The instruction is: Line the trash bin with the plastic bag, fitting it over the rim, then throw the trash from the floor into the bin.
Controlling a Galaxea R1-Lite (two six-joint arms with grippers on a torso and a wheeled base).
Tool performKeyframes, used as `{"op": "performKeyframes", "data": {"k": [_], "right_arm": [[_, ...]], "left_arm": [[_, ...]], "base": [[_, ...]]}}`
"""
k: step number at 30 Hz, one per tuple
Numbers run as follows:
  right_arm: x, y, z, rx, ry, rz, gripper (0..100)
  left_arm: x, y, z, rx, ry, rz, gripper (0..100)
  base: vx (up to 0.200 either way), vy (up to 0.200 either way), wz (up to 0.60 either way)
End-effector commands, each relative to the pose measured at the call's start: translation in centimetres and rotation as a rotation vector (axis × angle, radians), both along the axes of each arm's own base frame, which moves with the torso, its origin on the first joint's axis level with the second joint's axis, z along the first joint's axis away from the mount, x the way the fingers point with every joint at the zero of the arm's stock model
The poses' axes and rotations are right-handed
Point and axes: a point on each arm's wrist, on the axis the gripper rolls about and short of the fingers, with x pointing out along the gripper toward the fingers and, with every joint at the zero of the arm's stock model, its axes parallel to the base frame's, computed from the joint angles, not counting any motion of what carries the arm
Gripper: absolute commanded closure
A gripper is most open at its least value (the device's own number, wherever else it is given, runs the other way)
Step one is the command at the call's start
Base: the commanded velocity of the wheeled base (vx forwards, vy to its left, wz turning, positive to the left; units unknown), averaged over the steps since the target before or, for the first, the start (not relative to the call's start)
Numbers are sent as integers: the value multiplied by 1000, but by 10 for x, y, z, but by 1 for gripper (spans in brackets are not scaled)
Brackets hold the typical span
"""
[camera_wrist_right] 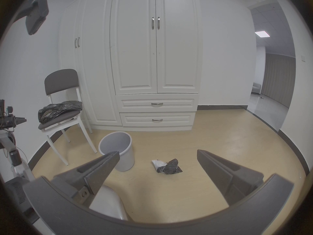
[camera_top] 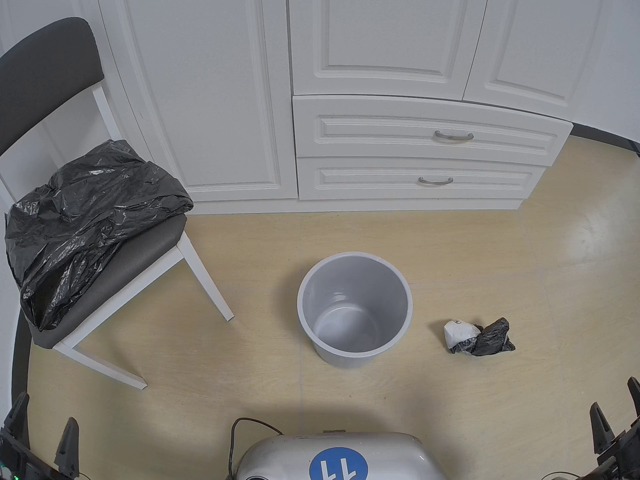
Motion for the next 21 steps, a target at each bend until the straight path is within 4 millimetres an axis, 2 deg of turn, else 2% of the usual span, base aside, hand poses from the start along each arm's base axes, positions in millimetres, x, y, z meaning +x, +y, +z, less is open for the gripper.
{"op": "performKeyframes", "data": {"k": [1, 3, 6, 7, 8, 9, 10, 12, 14, 17, 18, 19, 20, 21], "right_arm": [[0, 0, -5, 6, -1, -9, 0], [0, 0, -5, 0, -2, -13, 0], [-1, 0, -1, -24, -29, -6, 0], [-4, 0, 17, -9, -137, 2, 0], [-7, 0, 26, 0, -185, 11, 0], [-7, 0, 26, 0, -185, 11, 0], [-9, 1, 37, 7, -204, 31, 0], [-6, 0, 36, -2, -154, 31, 0], [1, 1, 37, -24, -83, 36, 0], [15, 1, 55, -26, 0, 37, 0], [17, 1, 57, -26, 8, 38, 0], [27, 1, 70, -23, 45, 36, 0], [30, 1, 74, -22, 55, 37, 0], [40, 1, 86, -21, 86, 35, 0]], "left_arm": [[-5, 0, 19, -84, -164, 12, 0], [-14, 0, 41, -81, -261, -16, 0], [-16, -1, 43, -46, -237, -31, 0], [-17, -1, 43, -12, -214, -32, 0], [-17, -1, 44, -3, -203, -34, 0], [-17, -1, 44, -3, -203, -34, 0], [-19, -1, 50, 9, -185, -41, 0], [-15, 0, 60, 11, -147, -60, 0], [-6, 0, 73, 34, -94, -75, 0], [23, -1, 93, 130, 36, -69, 0], [26, -1, 96, 139, 47, -67, 0], [43, -1, 109, 181, 105, -42, 0], [47, 0, 112, 190, 118, -31, 0], [64, 1, 124, 223, 170, 27, 0]], "base": [[0, 0, 0], [0, 0, 0], [0, 0, 0], [0, 0, 0], [0, 0, 0], [0, 0, 0], [0, 0, 0], [0, 0, 0], [0, 0, 0], [0, 0, 0], [0, 0, 0], [0, 0, 0], [0, 0, 0], [0, 0, 0]]}}
